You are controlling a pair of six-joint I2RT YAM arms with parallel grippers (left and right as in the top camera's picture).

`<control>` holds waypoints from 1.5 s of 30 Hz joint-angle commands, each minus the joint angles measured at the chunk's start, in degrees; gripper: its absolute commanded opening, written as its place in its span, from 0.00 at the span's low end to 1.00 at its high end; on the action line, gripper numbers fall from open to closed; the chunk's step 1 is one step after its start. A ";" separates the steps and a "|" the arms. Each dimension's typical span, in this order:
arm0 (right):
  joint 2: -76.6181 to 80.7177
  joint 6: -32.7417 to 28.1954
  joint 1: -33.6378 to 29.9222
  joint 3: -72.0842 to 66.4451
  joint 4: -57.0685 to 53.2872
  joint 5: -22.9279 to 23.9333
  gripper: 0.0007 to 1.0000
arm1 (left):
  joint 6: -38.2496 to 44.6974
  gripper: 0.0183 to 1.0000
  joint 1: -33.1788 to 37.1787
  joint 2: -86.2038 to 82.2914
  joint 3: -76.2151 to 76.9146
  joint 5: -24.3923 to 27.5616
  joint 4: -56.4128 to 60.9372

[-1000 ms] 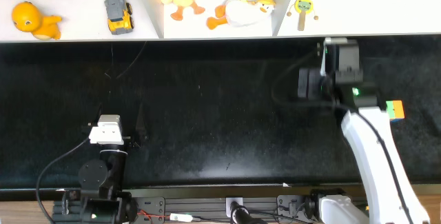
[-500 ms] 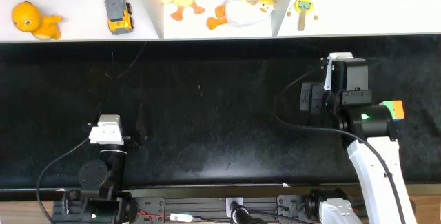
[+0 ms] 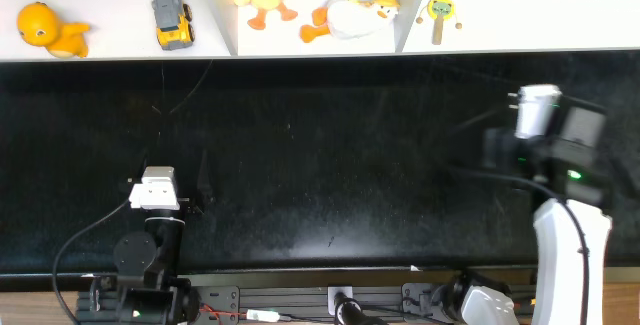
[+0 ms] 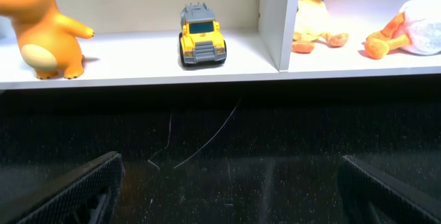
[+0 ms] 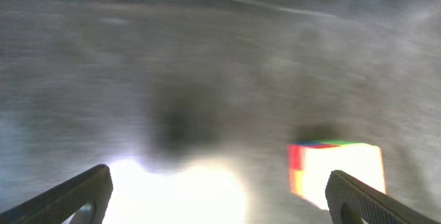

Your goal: Store Toys

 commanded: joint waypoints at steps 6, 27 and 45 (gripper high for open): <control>8.46 -12.85 -22.29 -1.16 9.49 -10.05 1.00 | 1.05 1.00 -0.46 -0.57 -0.09 0.55 -0.09; 22.84 -13.84 -23.85 -1.14 15.30 -10.19 0.71 | 1.05 1.00 -0.46 -0.57 -0.09 0.55 -0.09; 19.34 -7.32 -16.26 -0.11 15.21 -8.15 0.52 | 1.05 1.00 -0.46 -0.57 -0.09 0.55 -0.09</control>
